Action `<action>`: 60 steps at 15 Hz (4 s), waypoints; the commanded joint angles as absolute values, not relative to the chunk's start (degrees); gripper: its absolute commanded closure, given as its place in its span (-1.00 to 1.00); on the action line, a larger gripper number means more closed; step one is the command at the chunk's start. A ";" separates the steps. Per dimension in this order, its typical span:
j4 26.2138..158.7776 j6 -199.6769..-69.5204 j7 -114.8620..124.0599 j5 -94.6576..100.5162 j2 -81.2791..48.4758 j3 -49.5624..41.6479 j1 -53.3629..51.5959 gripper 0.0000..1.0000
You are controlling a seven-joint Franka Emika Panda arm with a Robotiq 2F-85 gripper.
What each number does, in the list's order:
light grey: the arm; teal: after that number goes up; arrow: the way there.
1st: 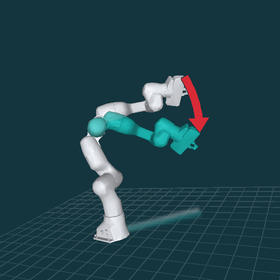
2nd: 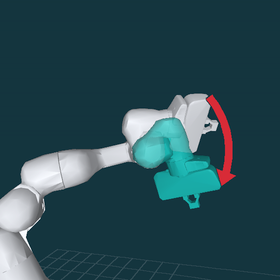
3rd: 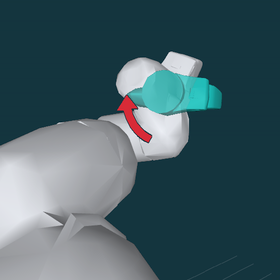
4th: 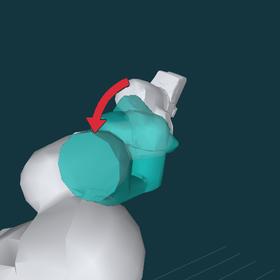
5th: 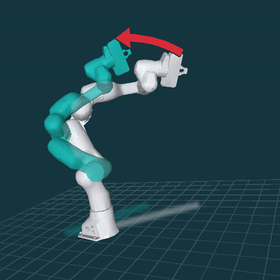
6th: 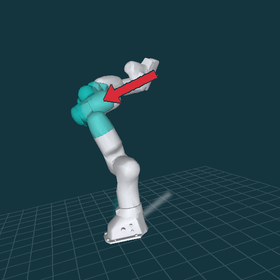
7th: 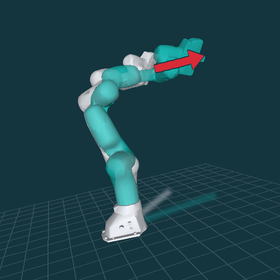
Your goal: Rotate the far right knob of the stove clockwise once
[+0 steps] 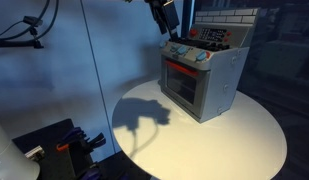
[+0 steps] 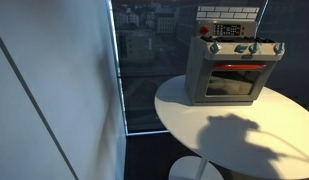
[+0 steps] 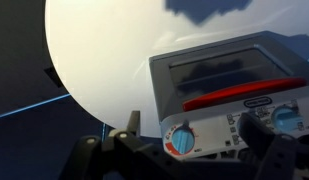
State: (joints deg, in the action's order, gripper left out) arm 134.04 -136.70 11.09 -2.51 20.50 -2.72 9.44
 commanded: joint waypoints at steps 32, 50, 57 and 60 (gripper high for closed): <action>119.37 -156.04 11.29 -11.67 -4.22 -4.39 7.09 -1.00; 117.59 -158.51 8.99 -13.49 -6.99 -3.96 6.54 -0.40; 117.63 -158.72 9.08 -13.56 -7.04 -3.99 6.59 -0.25; 117.76 -158.90 9.04 -13.80 -6.97 -3.98 6.64 -0.18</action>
